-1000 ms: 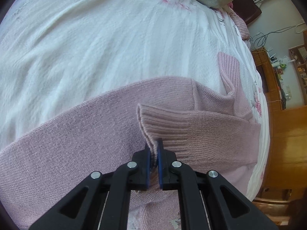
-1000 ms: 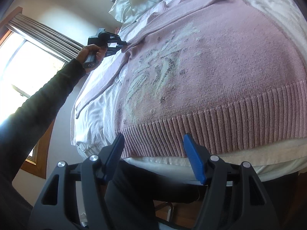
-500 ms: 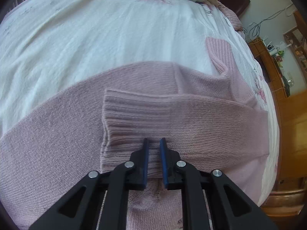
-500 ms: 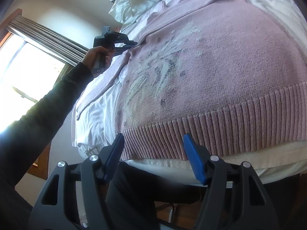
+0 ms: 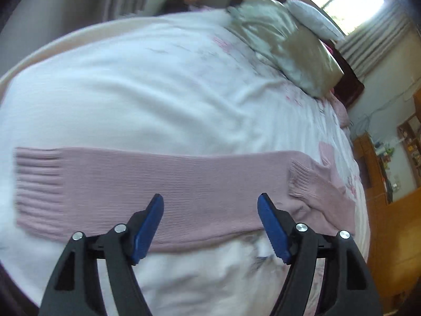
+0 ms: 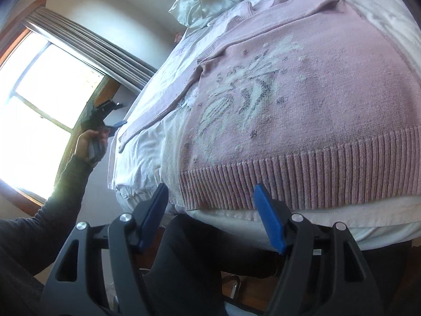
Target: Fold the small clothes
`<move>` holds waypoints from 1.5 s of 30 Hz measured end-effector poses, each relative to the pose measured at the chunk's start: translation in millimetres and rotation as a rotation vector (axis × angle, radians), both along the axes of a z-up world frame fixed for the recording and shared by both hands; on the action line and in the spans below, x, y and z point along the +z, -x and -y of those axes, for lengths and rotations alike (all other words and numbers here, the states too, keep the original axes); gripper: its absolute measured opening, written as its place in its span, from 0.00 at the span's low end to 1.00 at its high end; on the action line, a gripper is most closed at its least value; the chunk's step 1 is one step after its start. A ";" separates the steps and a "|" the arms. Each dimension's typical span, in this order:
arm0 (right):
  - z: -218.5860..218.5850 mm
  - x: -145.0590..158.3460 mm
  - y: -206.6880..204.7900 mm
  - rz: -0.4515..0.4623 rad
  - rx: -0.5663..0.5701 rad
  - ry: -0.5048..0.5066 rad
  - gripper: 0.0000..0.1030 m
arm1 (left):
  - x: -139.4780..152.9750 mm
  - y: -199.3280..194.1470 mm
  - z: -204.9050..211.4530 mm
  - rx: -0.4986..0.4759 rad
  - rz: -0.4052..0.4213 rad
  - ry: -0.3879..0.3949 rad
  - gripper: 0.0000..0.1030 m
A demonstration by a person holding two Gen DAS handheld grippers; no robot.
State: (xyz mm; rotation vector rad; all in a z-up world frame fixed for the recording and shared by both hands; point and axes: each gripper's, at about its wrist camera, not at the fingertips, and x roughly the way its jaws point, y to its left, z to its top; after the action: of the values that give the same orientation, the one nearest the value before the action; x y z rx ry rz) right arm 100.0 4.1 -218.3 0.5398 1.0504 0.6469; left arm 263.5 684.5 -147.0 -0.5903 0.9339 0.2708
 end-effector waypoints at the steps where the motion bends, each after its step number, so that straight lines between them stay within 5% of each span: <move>1: -4.9 1.5 0.7 0.000 0.013 -0.001 0.66 | 1.6 20.7 -23.3 0.049 -0.009 -0.005 0.73; 6: -37.5 18.1 4.3 0.025 0.065 0.000 0.66 | -17.5 66.3 -102.5 0.190 -0.068 0.093 0.74; 15: -62.8 33.4 19.5 0.034 0.072 0.045 0.67 | -52.1 45.9 -99.4 0.121 -0.110 0.176 0.72; 16: -61.9 32.6 21.2 0.032 0.071 0.052 0.68 | -51.4 45.3 -99.8 0.129 -0.107 0.178 0.64; 17: -61.5 31.6 21.9 0.029 0.069 0.057 0.68 | -51.4 44.7 -99.8 0.130 -0.121 0.169 0.37; 19: -62.6 29.8 21.4 0.026 0.067 0.062 0.68 | -50.1 44.0 -100.0 0.114 -0.125 0.167 0.12; 23: -62.5 31.9 13.0 0.039 0.062 0.073 0.68 | -32.2 37.9 -93.5 0.088 -0.085 0.184 0.07; 27: -55.5 38.6 -1.5 0.057 0.031 0.082 0.68 | 15.9 16.2 -75.2 0.024 0.038 0.211 0.07; 33: -29.7 40.2 -27.3 0.046 -0.058 0.091 0.67 | 104.1 -62.6 12.1 -0.166 0.177 0.158 0.07; 37: -1.9 36.9 -46.7 0.012 -0.138 0.049 0.67 | 129.4 -125.9 107.4 -0.328 0.200 0.131 0.07; 41: 28.8 35.7 -65.2 -0.006 -0.200 0.014 0.67 | 115.1 -179.3 214.6 -0.479 0.170 0.122 0.07; 45: 59.8 31.2 -86.5 -0.030 -0.262 -0.008 0.67 | 67.2 -219.1 314.6 -0.606 0.080 0.118 0.07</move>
State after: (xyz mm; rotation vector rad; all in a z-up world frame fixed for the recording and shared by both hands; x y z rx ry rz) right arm 186.5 -55.7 -187.1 0.6822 0.9844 0.4133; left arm 482.7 369.9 -79.8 -0.3970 1.0113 -0.3503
